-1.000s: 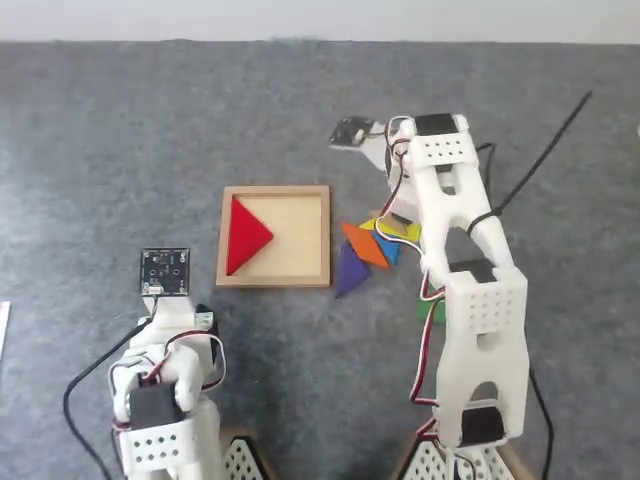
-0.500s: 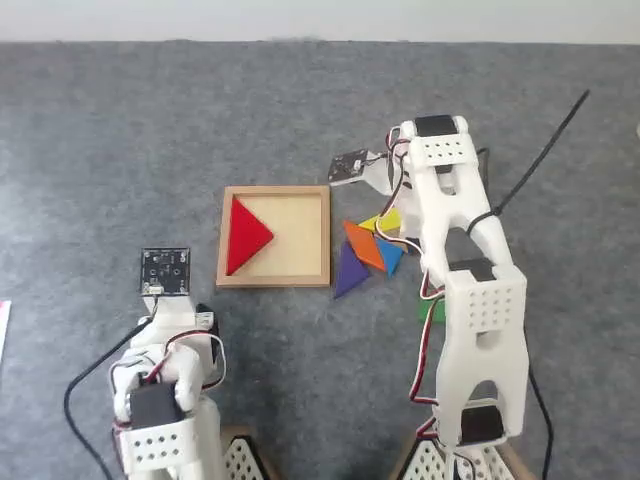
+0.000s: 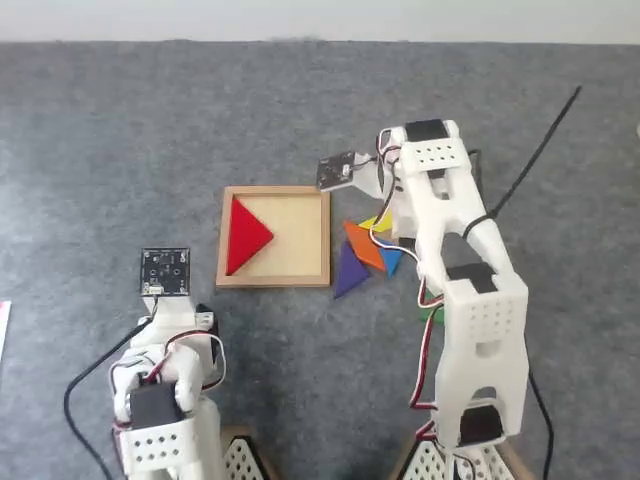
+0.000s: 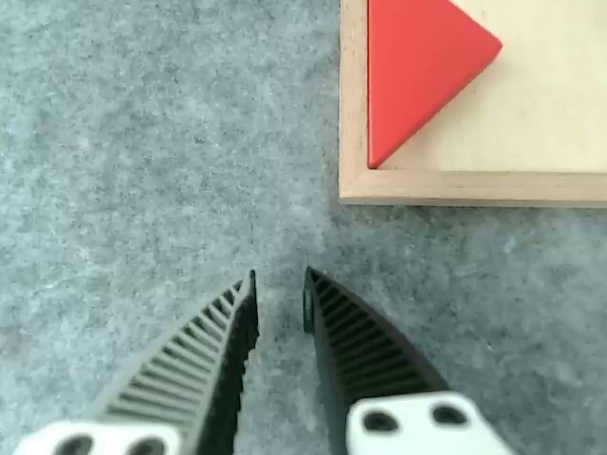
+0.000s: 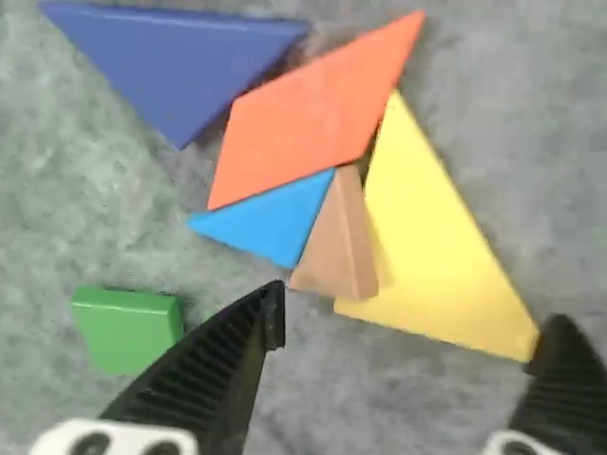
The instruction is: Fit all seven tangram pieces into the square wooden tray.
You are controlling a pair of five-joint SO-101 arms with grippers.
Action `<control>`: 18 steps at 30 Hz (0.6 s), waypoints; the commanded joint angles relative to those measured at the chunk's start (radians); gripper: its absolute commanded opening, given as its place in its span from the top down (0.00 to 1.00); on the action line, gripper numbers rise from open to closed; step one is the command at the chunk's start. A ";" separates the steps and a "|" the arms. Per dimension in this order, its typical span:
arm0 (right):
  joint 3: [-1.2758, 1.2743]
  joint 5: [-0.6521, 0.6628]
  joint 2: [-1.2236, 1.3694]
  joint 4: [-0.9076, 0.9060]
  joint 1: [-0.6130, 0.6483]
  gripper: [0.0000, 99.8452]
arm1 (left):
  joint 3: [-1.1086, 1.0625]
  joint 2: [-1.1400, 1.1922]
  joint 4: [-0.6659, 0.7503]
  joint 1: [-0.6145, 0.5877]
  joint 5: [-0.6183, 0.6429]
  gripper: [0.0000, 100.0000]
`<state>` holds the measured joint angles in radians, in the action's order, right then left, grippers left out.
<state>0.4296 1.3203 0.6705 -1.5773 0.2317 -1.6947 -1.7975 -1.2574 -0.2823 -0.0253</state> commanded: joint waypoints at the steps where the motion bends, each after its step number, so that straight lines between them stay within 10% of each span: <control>1: 0.000 0.071 0.004 0.016 -0.050 0.57 | 0.012 -0.018 -0.003 0.005 0.000 0.92; 18: 0.000 0.167 0.079 0.061 -0.013 0.57 | 0.012 -0.018 -0.003 0.005 0.000 0.92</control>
<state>0.4296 1.4845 0.7534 -1.5344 0.2148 -1.6947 -1.7975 -1.2574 -0.2823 -0.0253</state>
